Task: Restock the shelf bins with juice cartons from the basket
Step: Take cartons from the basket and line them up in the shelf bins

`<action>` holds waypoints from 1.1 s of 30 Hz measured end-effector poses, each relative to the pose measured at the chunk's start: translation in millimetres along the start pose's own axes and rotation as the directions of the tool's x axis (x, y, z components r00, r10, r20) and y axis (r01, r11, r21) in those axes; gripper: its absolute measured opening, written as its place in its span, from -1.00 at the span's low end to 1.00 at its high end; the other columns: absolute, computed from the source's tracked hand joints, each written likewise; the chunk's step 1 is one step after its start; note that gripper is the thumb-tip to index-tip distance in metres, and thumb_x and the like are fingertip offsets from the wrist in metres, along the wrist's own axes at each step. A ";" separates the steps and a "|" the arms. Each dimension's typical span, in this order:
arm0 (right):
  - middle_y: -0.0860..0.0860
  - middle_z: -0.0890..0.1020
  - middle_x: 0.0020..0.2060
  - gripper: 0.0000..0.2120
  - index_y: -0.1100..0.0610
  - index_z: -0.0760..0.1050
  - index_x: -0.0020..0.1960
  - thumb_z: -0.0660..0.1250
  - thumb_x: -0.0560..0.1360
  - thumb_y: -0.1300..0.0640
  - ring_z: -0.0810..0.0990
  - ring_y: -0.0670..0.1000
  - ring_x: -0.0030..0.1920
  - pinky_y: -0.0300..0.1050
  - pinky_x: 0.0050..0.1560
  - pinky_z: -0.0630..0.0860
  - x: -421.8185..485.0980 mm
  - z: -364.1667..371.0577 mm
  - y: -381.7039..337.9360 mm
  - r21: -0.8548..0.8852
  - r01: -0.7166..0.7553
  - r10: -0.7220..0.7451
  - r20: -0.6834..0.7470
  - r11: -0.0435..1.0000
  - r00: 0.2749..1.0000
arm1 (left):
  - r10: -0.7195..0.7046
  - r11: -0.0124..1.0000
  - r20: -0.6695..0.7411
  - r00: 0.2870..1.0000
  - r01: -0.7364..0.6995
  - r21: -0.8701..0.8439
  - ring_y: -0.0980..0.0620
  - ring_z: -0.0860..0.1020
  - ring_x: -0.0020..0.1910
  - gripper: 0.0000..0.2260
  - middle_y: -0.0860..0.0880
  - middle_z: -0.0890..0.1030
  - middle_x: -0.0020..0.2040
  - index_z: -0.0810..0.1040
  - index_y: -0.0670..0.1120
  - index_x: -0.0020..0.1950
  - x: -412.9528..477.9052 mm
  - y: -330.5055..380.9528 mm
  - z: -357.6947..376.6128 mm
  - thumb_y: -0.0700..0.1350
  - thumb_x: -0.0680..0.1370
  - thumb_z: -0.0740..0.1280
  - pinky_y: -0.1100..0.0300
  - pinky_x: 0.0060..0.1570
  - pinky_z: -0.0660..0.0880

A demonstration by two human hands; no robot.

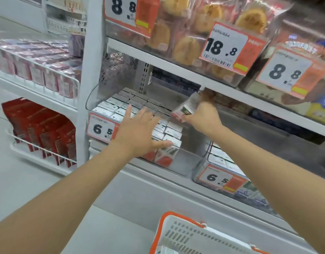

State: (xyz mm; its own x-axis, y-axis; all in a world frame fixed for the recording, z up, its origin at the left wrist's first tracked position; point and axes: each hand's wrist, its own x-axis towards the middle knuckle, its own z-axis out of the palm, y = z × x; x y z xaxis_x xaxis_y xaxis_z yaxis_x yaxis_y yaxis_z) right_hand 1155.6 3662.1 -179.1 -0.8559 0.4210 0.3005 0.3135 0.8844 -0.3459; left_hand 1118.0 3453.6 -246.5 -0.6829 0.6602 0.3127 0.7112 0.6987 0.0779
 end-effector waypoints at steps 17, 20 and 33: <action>-0.03 0.58 0.09 -0.34 0.11 0.40 0.26 0.59 0.25 0.10 0.59 -0.05 0.02 -0.24 -0.09 0.50 60.2 11.6 16.8 -0.080 -0.031 0.073 0.594 0.996 0.801 | 0.025 1.000 -0.108 0.994 -0.026 -0.012 -0.01 0.32 0.45 0.08 -0.04 0.41 0.45 0.36 0.03 0.45 1.1 -1.3 14.1 0.58 0.25 -0.42 -0.08 0.46 0.13; 0.14 0.61 0.18 -0.63 0.17 0.39 0.21 0.30 0.44 0.36 0.60 0.05 0.16 -0.19 0.01 0.58 59.1 15.4 16.0 0.314 -0.437 0.014 0.799 0.843 0.601 | 0.031 0.999 -0.123 0.992 -0.033 -0.011 -0.01 0.32 0.45 0.06 -0.03 0.41 0.45 0.36 0.03 0.45 0.2 -1.4 13.8 0.57 0.25 -0.40 -0.05 0.43 0.18; -0.07 0.21 0.54 -0.12 -0.04 -0.07 0.59 0.42 0.48 0.04 0.35 -0.06 0.42 -0.06 0.31 0.46 51.5 32.1 9.2 0.288 -0.441 0.044 0.796 0.850 0.604 | 0.039 0.999 -0.132 0.990 -0.041 -0.013 -0.01 0.37 0.40 0.03 -0.01 0.46 0.40 0.40 0.03 0.42 -1.1 -0.5 12.8 0.57 0.28 -0.38 -0.01 0.34 0.28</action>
State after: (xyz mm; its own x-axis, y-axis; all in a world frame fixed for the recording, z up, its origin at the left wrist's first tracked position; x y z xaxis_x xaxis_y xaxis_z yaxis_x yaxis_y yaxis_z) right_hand 1101.2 3685.4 -195.3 -0.8306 0.1328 -0.5407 0.5254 0.5085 -0.6822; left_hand 1116.3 3456.0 -259.0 -0.6267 0.6449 0.4376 0.7407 0.6673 0.0774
